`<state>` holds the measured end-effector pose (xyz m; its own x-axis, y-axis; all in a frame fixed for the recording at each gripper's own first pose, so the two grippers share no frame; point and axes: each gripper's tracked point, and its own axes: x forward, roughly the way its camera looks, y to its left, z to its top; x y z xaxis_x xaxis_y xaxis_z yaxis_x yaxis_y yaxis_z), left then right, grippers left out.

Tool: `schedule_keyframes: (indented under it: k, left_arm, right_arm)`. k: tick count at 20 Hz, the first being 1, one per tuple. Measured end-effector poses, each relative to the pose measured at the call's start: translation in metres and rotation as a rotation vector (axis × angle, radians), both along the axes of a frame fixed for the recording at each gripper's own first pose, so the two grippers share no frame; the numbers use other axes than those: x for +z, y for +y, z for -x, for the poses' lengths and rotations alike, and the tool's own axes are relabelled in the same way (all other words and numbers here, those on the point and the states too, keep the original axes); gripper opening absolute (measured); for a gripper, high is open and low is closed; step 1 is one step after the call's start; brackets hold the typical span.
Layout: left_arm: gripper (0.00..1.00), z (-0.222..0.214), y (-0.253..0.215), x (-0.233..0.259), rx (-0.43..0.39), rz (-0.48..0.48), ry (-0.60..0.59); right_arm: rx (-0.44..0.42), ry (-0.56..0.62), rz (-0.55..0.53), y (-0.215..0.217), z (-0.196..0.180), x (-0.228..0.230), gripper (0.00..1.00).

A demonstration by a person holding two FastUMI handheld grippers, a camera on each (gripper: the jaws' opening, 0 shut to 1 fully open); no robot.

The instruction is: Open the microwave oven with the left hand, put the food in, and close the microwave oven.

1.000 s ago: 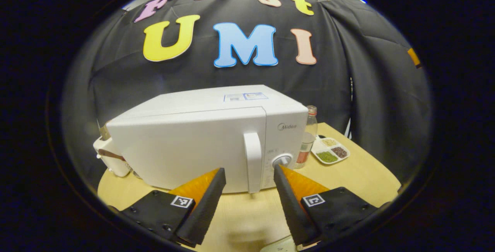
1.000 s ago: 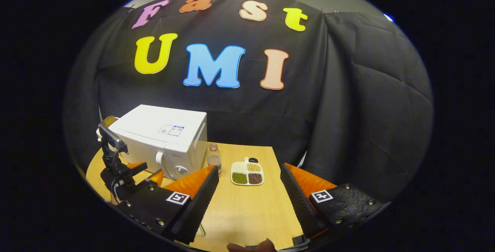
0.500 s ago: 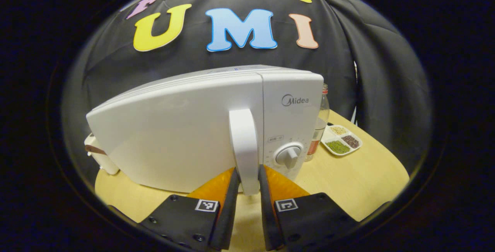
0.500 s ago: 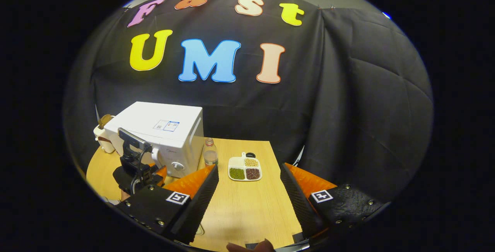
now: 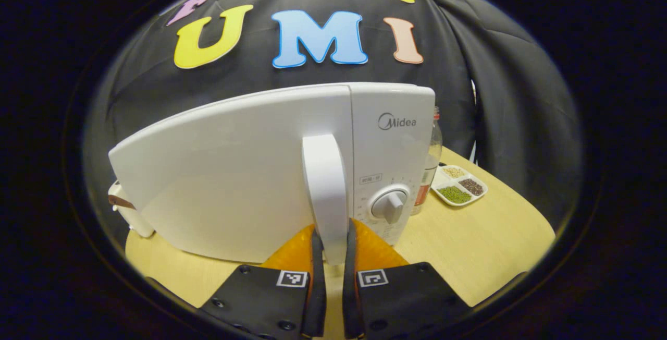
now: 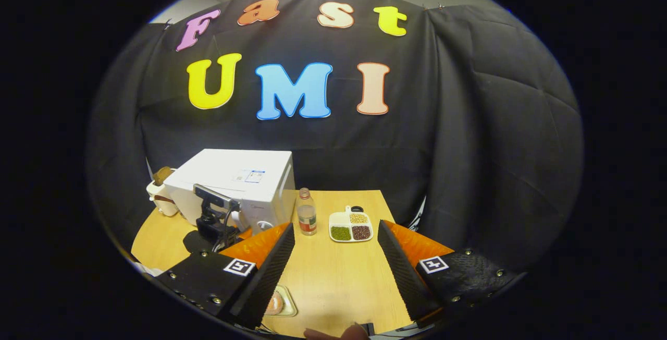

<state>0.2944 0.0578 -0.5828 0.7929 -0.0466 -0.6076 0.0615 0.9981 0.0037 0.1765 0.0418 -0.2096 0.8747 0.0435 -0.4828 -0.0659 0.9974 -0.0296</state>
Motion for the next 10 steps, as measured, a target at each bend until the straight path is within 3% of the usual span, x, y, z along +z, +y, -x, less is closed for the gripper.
schedule_keyframes:
  k: [10]
  left_arm:
    - [0.22, 0.002, 0.0, -0.001, 0.008, -0.043, 0.063]
  right_arm:
    - [0.03, -0.014, -0.067, -0.012, 0.082, 0.004, 0.98]
